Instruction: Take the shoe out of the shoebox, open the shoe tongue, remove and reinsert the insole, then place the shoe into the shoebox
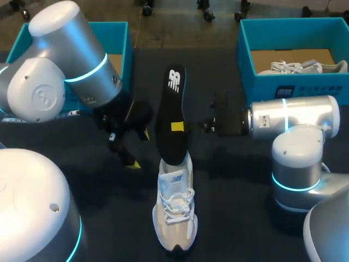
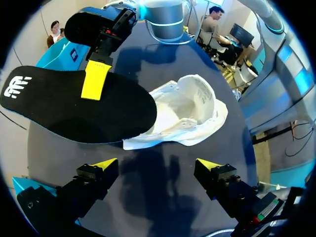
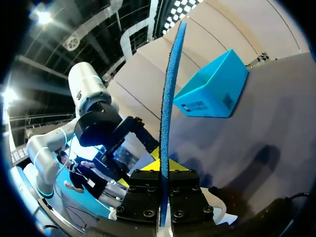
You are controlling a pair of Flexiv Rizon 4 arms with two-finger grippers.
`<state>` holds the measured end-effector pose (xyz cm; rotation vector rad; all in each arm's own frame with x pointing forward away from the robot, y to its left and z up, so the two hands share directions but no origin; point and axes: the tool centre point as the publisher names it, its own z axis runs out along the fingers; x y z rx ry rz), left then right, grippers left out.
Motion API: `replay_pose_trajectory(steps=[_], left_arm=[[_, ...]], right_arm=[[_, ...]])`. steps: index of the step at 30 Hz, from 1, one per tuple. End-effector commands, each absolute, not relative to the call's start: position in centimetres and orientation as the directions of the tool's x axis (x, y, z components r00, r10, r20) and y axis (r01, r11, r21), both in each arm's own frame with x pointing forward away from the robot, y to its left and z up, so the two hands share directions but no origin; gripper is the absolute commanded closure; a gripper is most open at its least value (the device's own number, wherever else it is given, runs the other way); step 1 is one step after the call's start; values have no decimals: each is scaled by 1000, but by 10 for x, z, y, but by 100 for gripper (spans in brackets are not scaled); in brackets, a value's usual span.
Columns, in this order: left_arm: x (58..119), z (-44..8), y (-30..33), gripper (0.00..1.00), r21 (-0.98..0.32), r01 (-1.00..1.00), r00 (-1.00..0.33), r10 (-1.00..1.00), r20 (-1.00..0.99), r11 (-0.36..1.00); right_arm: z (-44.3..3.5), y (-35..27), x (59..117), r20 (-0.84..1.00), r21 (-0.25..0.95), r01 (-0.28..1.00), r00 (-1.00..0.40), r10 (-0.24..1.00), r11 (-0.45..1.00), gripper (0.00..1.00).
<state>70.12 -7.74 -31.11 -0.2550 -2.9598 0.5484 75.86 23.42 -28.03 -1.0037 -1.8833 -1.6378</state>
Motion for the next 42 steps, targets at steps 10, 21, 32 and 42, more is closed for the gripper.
replay_pose_trajectory(steps=[10, 21, 32, 42], left_arm=[[696, -324, -76, 0, -374, 135, -975, 191, 118, 918], [676, -341, -83, 0, -398, 141, -968, 211, 136, 907], [675, -342, -84, 0, -393, 128, -980, 176, 91, 911], [679, -344, -92, 0, -409, 133, -981, 180, 77, 903]], right_arm=[[-278, 231, 749, 723, 666, 746, -649, 238, 12, 100], [-280, 227, 746, 699, 690, 723, -677, 229, 30, 100], [-283, 226, 746, 689, 701, 711, -695, 208, 52, 100], [-282, 230, 747, 664, 724, 687, -717, 212, 55, 100]])
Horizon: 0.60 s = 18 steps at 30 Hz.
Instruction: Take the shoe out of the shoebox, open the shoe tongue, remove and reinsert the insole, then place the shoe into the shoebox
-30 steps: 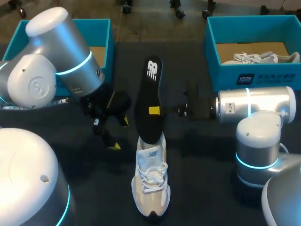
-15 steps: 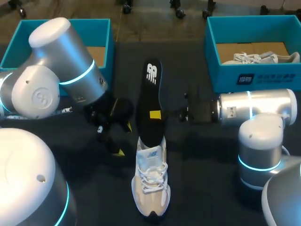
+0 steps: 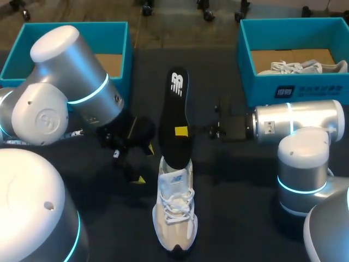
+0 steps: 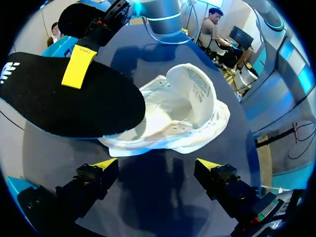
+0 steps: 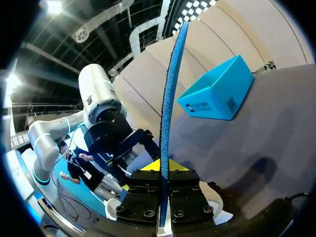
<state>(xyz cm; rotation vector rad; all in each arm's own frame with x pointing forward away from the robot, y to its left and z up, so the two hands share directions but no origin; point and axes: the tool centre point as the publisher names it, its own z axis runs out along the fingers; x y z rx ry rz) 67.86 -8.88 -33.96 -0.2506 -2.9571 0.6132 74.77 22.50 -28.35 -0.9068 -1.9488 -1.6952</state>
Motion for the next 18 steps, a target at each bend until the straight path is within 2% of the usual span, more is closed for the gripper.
replay_pose_trajectory(steps=[1, 18], left_arm=[[680, -344, -92, 0, -410, 133, -981, 179, 78, 902], [683, -348, -94, 0, -400, 129, -983, 171, 73, 907]], right_arm=[[-282, 231, 747, 662, 726, 685, -719, 211, 54, 100], [-280, 235, 746, 658, 735, 678, -708, 259, -12, 100]])
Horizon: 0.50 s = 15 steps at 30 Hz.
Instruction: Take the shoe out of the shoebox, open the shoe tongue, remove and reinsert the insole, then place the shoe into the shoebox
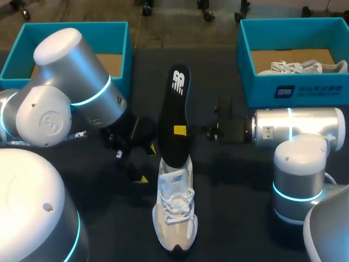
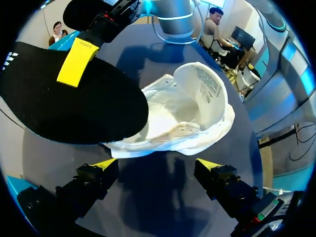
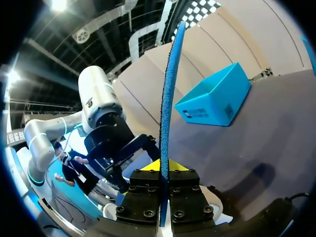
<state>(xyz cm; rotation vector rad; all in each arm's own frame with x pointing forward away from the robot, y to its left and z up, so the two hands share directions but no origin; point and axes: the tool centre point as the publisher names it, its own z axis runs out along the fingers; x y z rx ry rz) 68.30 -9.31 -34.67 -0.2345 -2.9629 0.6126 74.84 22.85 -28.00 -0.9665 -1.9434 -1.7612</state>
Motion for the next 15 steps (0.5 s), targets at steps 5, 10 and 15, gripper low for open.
replay_pose_trajectory(steps=[5, 10, 15], left_arm=[[683, -348, -94, 0, -400, 129, -983, 171, 73, 907], [683, -348, -94, 0, -400, 129, -983, 171, 73, 907], [683, -348, -94, 0, -400, 129, -983, 171, 73, 907]], right_arm=[[-279, 239, 745, 665, 726, 687, -694, 276, -23, 100], [-282, 240, 745, 668, 726, 687, -691, 276, -35, 100], [-280, 240, 743, 665, 731, 680, -694, 276, -49, 100]])
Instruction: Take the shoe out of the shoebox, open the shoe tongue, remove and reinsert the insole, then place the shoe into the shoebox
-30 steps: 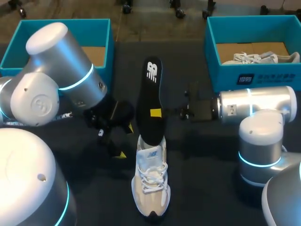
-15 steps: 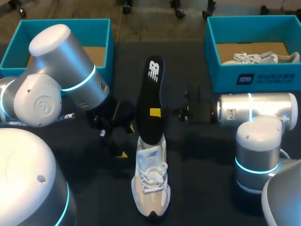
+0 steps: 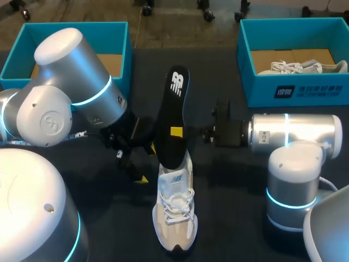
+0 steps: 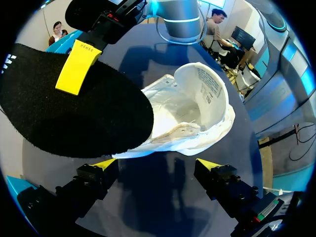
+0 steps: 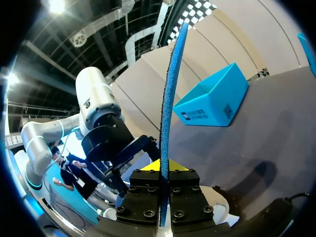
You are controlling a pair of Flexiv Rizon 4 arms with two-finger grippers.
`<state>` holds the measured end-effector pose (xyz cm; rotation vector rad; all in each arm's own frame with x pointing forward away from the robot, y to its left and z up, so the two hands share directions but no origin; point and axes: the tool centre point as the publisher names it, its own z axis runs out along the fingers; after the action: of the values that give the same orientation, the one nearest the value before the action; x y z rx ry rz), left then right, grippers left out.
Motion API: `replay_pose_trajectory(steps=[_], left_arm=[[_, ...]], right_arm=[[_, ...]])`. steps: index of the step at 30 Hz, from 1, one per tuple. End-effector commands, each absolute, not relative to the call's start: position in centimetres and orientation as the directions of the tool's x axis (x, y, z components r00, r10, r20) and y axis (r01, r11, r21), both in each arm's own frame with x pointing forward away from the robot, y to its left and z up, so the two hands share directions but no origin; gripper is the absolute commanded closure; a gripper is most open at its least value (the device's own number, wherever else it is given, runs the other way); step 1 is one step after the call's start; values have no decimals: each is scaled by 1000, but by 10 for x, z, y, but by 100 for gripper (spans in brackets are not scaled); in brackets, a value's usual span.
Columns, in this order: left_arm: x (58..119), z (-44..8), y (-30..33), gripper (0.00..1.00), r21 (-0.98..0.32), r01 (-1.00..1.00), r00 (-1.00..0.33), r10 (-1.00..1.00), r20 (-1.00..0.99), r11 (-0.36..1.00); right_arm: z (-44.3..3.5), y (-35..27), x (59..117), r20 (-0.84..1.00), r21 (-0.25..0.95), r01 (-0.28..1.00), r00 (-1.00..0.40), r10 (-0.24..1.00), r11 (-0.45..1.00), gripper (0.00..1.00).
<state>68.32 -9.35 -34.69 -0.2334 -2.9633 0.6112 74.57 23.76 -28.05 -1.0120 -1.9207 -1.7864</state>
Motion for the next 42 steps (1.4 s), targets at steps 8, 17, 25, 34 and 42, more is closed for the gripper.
replay_pose_trajectory(steps=[8, 17, 25, 34, 42], left_arm=[[683, -348, -94, 0, -400, 129, -983, 171, 73, 907], [683, -348, -94, 0, -400, 129, -983, 171, 73, 907], [683, -348, -94, 0, -400, 129, -983, 171, 73, 907], [683, -348, -94, 0, -400, 129, -983, 171, 73, 907], [683, -348, -94, 0, -400, 129, -983, 171, 73, 907]], right_arm=[[-273, 244, 745, 663, 735, 675, -699, 267, -58, 100], [-285, 248, 748, 674, 730, 680, -698, 241, -68, 100], [-294, 247, 740, 671, 736, 670, -703, 234, -98, 100], [-289, 239, 737, 665, 739, 668, -706, 242, -82, 100], [-294, 233, 739, 645, 753, 657, -730, 226, -29, 100]])
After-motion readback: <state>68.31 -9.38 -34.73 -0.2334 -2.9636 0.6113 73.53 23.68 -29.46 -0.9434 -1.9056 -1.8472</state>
